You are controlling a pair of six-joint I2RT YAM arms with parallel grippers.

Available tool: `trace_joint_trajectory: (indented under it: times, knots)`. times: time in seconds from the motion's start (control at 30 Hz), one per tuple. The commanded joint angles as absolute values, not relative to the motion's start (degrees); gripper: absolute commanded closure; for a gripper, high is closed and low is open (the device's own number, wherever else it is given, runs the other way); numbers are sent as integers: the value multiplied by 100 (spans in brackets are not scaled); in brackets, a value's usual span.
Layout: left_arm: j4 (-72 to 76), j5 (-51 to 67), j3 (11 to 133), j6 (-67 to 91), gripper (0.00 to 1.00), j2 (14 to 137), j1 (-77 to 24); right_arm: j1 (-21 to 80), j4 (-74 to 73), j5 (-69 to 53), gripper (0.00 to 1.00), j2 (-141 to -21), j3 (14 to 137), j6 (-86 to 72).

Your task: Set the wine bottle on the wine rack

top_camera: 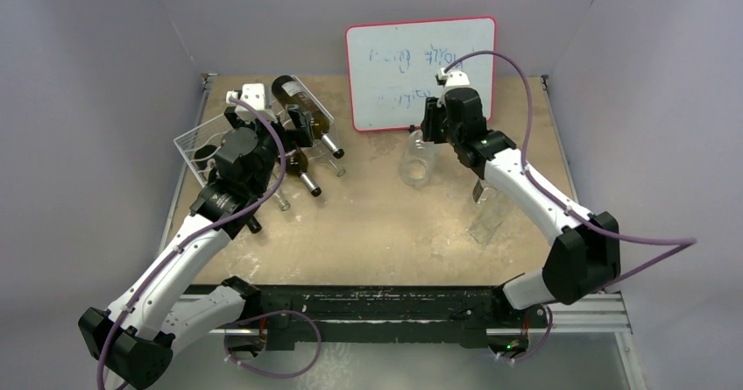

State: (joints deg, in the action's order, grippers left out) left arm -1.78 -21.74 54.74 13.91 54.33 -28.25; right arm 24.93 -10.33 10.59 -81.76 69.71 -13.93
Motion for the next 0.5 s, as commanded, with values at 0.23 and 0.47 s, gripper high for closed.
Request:
trace_joint_trajectory:
  times: [0.23,0.47]
  knots:
    - [79,-2330,5484,1292,3,5405,-2799,2604,2438,898,100,-8008,6739,-905]
    - [72,-2338,5476,1290,3,5415,-2804,2690,3506,1002,100,-7210,5106,-907]
